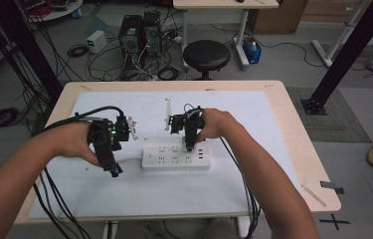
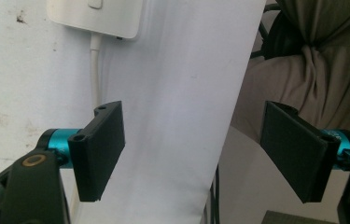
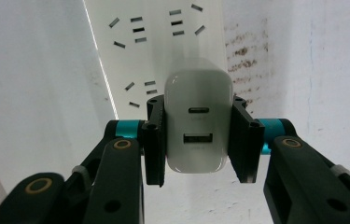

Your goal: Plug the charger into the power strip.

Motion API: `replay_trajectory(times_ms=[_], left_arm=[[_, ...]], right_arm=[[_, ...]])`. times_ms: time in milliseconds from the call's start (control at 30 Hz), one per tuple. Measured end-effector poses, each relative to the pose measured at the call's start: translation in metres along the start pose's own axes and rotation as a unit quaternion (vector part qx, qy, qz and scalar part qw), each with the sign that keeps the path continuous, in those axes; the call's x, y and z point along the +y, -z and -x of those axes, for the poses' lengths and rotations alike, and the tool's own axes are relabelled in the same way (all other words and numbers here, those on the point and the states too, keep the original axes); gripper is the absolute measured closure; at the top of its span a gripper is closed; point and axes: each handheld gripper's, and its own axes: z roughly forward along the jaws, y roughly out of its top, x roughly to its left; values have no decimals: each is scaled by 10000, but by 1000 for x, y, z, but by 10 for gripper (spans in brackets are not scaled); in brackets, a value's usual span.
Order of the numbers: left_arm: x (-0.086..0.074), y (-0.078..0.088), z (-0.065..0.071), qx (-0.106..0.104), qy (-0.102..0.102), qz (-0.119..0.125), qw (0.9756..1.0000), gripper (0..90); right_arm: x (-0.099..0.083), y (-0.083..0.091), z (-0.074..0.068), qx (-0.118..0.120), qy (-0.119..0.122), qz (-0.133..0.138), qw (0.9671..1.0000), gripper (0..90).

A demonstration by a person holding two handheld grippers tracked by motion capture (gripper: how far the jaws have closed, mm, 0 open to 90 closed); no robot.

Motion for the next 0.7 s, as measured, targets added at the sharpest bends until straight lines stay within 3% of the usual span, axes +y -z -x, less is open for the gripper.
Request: replay_trajectory(times_ms=[300, 467, 533, 700], left_arm=[[0, -1, 0, -1, 43, 25, 10000, 226], [2, -3, 0, -33, 21, 22, 10000, 226], [2, -2, 0, -44, 7, 27, 10000, 226], [1, -2, 0, -49, 27, 44, 10000, 226]], right_arm=[[1, -1, 0, 58, 21, 90, 9999, 621], [0, -2, -1, 22, 155, 201, 9997, 622], [-3, -5, -3, -73, 383, 146, 9991, 622], [-4, -6, -1, 3, 323, 270, 9991, 622]])
